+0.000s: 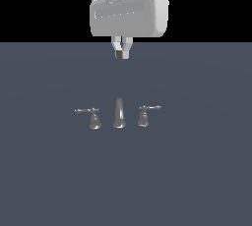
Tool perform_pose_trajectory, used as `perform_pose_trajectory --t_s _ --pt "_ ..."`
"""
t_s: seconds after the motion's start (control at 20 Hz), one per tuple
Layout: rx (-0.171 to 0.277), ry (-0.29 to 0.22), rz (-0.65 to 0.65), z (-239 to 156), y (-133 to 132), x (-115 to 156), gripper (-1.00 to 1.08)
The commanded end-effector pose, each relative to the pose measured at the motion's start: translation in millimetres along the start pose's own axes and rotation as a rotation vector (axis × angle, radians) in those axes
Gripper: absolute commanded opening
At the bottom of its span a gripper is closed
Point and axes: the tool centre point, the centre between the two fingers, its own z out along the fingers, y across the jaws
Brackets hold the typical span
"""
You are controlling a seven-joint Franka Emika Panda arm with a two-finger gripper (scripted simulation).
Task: Turn on the faucet by rotating a designated handle.
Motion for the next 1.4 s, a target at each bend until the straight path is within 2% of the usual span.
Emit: perform_pose_trajectory --t_s 0.0,0.45,0.9,1.35 --pt "0.000 0.000 0.063 17 -5 13 -1.00" --pt "-0.003 -0.002 0.290 79 -14 62 -1.00" --pt "-0.007 -0.003 0.519 141 -12 113 -1.00" --pt "-0.009 -0.004 0.669 180 -4 146 -1.00"
